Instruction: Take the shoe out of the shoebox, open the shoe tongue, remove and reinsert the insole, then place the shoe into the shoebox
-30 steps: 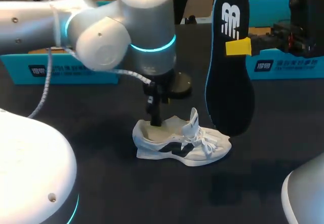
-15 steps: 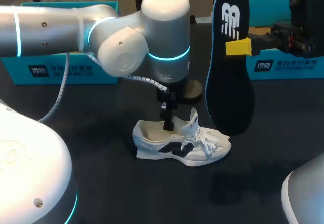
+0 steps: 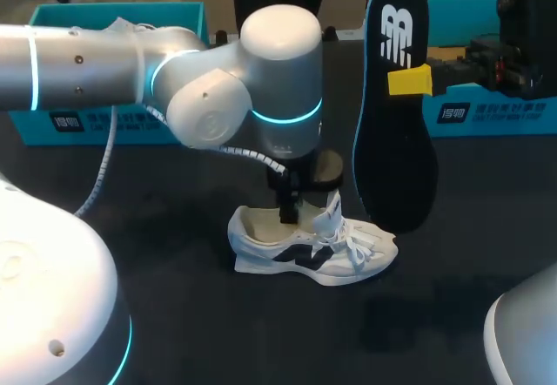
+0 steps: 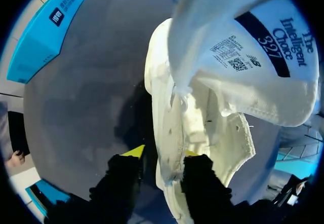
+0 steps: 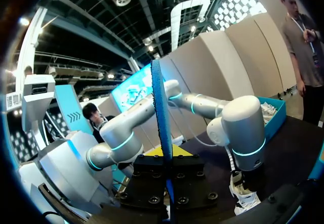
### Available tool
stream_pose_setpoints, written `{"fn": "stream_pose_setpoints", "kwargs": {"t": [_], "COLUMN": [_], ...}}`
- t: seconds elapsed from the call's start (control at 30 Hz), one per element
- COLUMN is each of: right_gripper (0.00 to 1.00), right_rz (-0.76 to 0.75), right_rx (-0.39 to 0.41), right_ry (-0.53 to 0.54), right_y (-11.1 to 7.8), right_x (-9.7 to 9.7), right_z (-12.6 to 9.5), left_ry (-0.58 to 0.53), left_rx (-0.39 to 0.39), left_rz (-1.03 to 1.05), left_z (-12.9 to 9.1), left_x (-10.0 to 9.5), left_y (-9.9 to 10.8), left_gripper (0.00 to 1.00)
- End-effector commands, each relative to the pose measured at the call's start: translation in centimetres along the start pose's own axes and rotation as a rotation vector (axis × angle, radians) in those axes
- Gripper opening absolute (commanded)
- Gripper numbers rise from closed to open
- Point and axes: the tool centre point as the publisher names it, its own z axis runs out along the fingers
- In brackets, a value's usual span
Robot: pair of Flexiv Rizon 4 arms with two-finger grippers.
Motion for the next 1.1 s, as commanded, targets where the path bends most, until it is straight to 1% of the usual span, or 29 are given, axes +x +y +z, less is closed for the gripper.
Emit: {"fn": "stream_pose_setpoints", "kwargs": {"t": [0.03, 0.23, 0.43, 0.53, 0.73, 0.8, 0.83, 0.87, 0.9, 0.93, 0.97, 1.1], "right_gripper": [0.0, 0.0, 0.0, 0.0, 0.0, 0.0, 0.0, 0.0, 0.0, 0.0, 0.0, 0.0], "right_rz": [0.002, 0.002, 0.002, 0.002, 0.002, 0.002, 0.002, 0.002, 0.002, 0.002, 0.002, 0.002], "right_rx": [0.005, 0.005, 0.005, 0.005, 0.005, 0.005, 0.005, 0.005, 0.005, 0.005, 0.005, 0.005], "right_ry": [0.002, 0.002, 0.002, 0.002, 0.002, 0.002, 0.002, 0.002, 0.002, 0.002, 0.002, 0.002], "right_y": [0.2, 0.2, 0.2, 0.2, 0.2, 0.2, 0.2, 0.2, 0.2, 0.2, 0.2, 0.2], "right_x": [-0.2, -0.2, -0.2, -0.2, -0.2, -0.2, -0.2, -0.2, -0.2, -0.2, -0.2, -0.2], "right_z": [0.2, 0.2, 0.2, 0.2, 0.2, 0.2, 0.2, 0.2, 0.2, 0.2, 0.2, 0.2], "left_ry": [-0.009, -0.039, -0.051, -0.06, -0.15, -0.161, -0.167, -0.178, -0.239, -0.269, -0.319, -0.319], "left_rx": [0.009, 0.0, 0.024, 0.031, 0.009, 0.029, 0.044, 0.062, 0.074, 0.095, 0.107, 0.107], "left_rz": [0.005, 0.05, 0.179, 0.273, 0.485, 0.616, 0.709, 0.845, 0.928, 0.982, 0.984, 0.984], "left_z": [0.1, -0.2, -2.1, -3.6, -6.1, -6.8, -7.3, -7.7, -8.2, -8.6, -9.0, -9.0], "left_x": [0.2, 0.7, 1.2, 1.4, 2.0, 2.4, 2.6, 2.9, 3.3, 3.6, 3.5, 3.5], "left_y": [0.3, 0.6, 1.1, 1.3, 1.5, 1.6, 1.7, 1.8, 1.9, 1.8, 1.5, 1.5], "left_gripper": [0.0, 0.0, 0.0, 0.0, 0.0, 0.0, 0.0, 0.0, 0.0, 0.0, 0.0, 0.0]}}
